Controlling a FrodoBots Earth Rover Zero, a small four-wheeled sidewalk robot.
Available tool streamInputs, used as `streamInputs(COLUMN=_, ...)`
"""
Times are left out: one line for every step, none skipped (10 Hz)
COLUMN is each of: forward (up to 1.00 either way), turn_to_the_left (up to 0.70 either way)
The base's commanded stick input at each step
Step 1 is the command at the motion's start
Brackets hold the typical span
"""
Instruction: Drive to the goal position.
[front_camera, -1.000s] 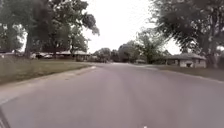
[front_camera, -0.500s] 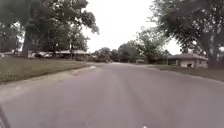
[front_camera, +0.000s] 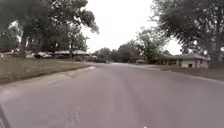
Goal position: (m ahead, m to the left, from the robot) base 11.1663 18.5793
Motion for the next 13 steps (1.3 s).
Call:
streamInputs(forward=0.70, turn_to_the_left=0.01)
streamInputs(forward=0.70, turn_to_the_left=0.01)
streamInputs(forward=0.70, turn_to_the_left=0.01)
streamInputs(forward=0.70, turn_to_the_left=0.01)
streamInputs(forward=0.70, turn_to_the_left=0.01)
streamInputs(forward=0.70, turn_to_the_left=0.01)
streamInputs(forward=0.70, turn_to_the_left=0.01)
streamInputs(forward=0.70, turn_to_the_left=0.01)
streamInputs(forward=0.70, turn_to_the_left=0.01)
streamInputs(forward=0.70, turn_to_the_left=0.01)
streamInputs(forward=0.70, turn_to_the_left=0.01)
streamInputs(forward=0.70, turn_to_the_left=0.01)
streamInputs(forward=0.70, turn_to_the_left=0.01)
